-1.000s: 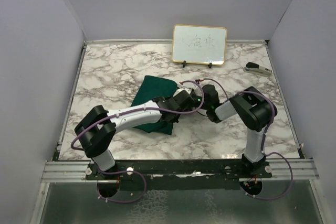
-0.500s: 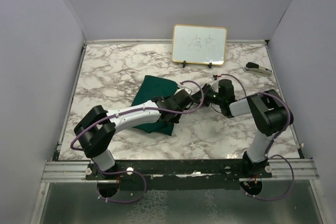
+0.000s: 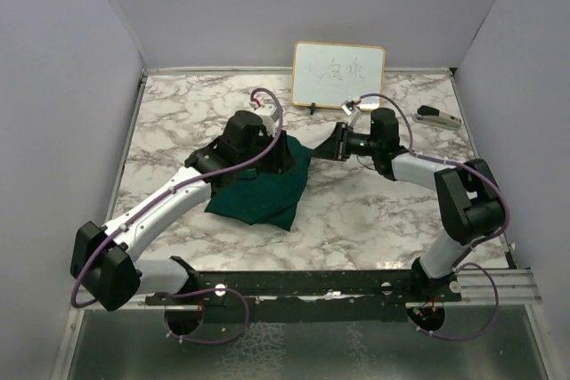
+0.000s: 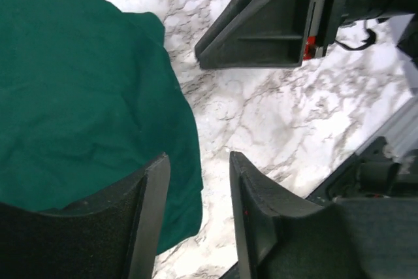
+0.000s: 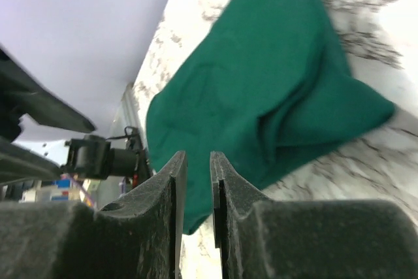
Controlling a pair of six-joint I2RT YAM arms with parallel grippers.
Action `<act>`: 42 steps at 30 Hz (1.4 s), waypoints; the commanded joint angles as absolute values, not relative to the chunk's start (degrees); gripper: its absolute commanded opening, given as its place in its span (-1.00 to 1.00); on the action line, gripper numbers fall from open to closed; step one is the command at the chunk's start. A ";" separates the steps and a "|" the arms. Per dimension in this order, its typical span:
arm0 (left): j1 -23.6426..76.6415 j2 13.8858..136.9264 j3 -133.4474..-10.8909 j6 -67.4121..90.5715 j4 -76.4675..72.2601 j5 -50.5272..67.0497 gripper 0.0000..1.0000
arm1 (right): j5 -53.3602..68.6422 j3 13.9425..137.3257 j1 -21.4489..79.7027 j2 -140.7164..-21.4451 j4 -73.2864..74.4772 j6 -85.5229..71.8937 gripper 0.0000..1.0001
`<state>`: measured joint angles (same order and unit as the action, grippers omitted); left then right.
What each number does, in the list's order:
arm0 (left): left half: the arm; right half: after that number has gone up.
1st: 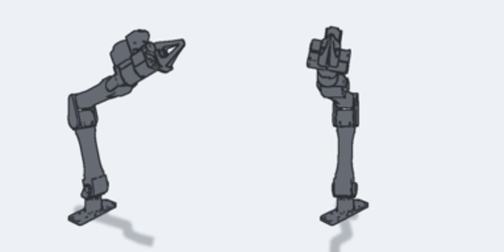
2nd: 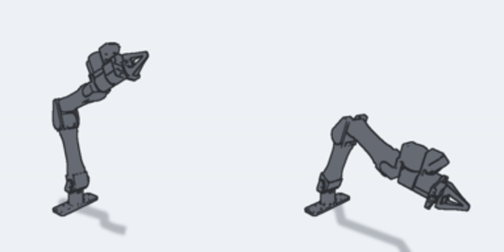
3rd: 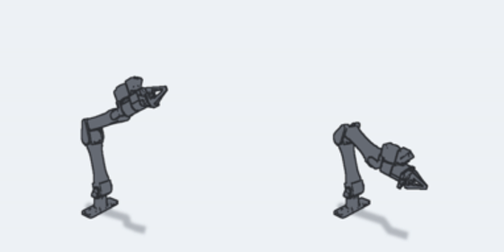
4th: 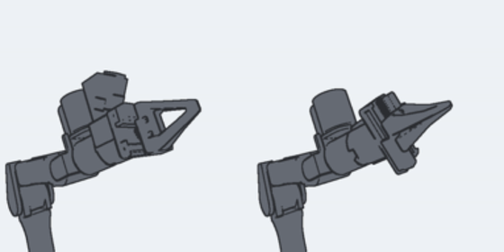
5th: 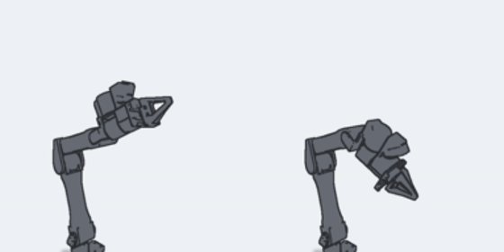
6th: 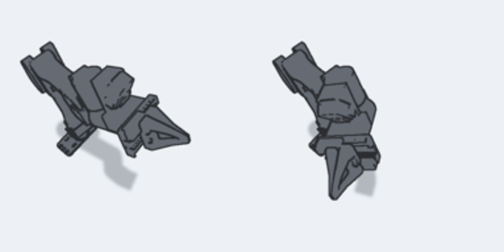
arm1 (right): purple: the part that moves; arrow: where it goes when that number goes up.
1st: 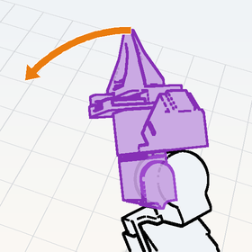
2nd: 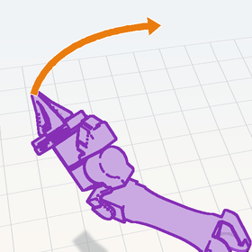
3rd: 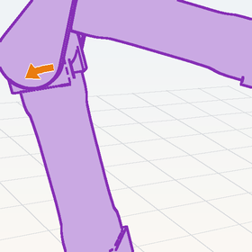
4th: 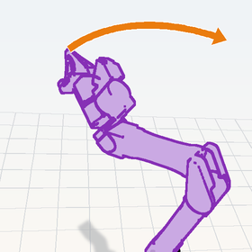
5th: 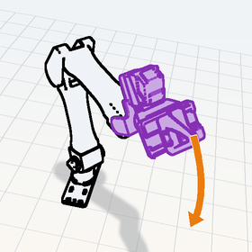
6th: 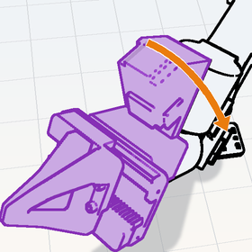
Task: Prepare the surgical pack
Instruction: Pack the surgical kit at the center of the board.
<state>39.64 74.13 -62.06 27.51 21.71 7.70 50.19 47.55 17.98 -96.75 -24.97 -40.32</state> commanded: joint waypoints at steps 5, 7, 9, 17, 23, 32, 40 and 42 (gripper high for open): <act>34.48 76.08 -49.47 39.26 -3.02 29.05 -0.51 | 61.34 54.32 23.84 -105.26 -35.92 -50.16 -0.62; 34.54 77.88 -48.03 39.72 -6.38 29.02 -0.57 | 61.12 54.67 23.82 -107.85 -38.94 -51.74 -0.65; 34.37 79.74 -46.15 40.66 -9.82 29.49 -0.60 | 60.42 56.24 23.74 -110.92 -36.97 -50.41 -0.66; 34.45 86.44 -40.29 40.18 -14.11 30.10 -0.69 | 64.17 49.11 20.57 -120.02 -54.95 -58.69 -0.71; 34.45 83.39 -36.86 37.96 -8.13 28.94 -0.73 | 65.56 48.07 18.64 -118.25 -54.59 -57.69 -0.71; 34.37 73.34 -43.53 35.72 3.78 26.87 -0.59 | 64.16 50.74 19.06 -109.40 -39.03 -49.61 -0.69; 34.19 75.07 -41.15 36.82 0.60 24.69 -0.59 | 63.02 48.56 25.98 -111.03 -42.82 -51.51 -0.69; 34.19 74.43 -38.58 37.95 -0.75 23.93 -0.60 | 63.17 47.31 26.50 -111.58 -44.76 -52.43 -0.69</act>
<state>34.57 74.43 -42.37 36.71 1.08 26.04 63.77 49.47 24.75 -110.06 -41.34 -51.35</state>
